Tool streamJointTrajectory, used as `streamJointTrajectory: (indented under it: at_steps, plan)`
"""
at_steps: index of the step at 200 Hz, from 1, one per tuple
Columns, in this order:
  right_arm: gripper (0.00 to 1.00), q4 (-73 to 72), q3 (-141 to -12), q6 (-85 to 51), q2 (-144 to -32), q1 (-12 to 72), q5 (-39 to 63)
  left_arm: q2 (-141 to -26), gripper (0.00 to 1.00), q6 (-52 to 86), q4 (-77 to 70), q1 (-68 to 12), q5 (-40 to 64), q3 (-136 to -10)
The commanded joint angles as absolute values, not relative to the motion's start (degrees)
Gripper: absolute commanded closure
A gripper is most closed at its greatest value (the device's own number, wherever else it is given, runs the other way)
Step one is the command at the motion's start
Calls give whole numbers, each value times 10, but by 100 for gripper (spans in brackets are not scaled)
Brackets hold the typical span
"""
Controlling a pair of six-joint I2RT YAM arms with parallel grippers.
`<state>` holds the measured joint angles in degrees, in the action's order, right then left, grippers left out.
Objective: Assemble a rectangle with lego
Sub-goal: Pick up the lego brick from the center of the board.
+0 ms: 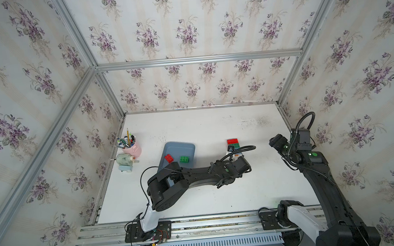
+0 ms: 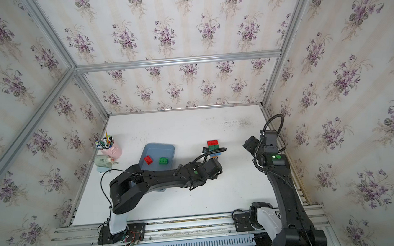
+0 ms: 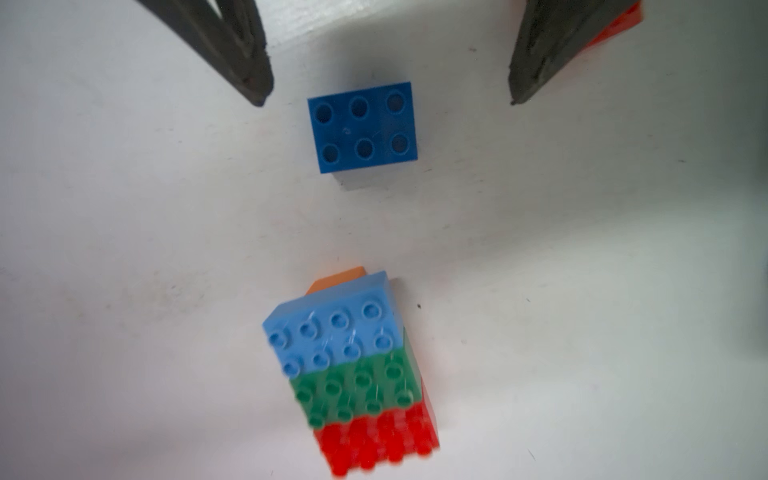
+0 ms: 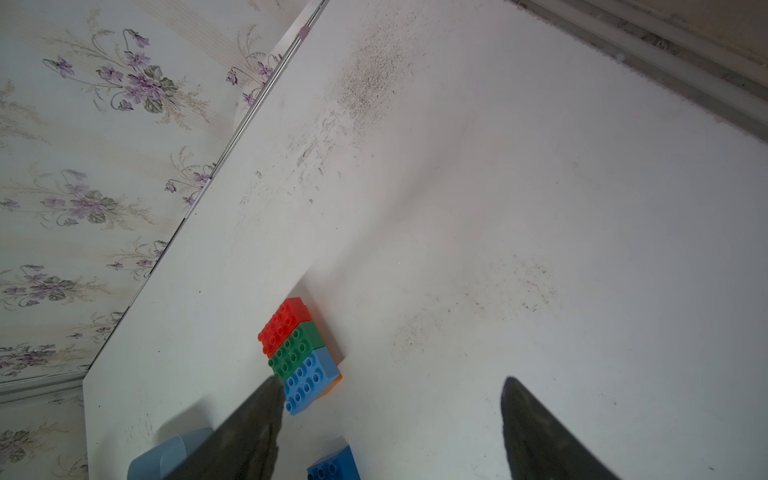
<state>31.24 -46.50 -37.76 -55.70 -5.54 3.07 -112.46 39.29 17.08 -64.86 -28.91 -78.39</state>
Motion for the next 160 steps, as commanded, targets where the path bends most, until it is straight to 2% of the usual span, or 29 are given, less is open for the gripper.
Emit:
streamJointTrajectory:
  at_steps: [1, 24, 40, 68, 106, 134, 160]
  plan:
    - [18, 324, -474, -355, -563, -55, 43, -1060, 0, 318, 201, -647, -399, -792]
    - [20, 319, -472, -328, -567, -55, 74, -989, 0, 223, 237, -642, -456, -803]
    - [25, 320, -473, -316, -580, -39, 90, -948, 0, 220, 313, -618, -450, -819]
    - [25, 325, -485, -315, -615, 68, 34, -859, 0, 231, 388, -509, -254, -789]
    - [20, 356, -531, -316, -718, 226, -38, -714, 0, 279, 410, -295, 14, -678]
    - [18, 349, -532, -336, -769, 295, -44, -697, 0, 253, 487, -188, 109, -684]
    - [20, 350, -540, -354, -813, 332, -20, -713, 0, 224, 520, -144, 183, -679]
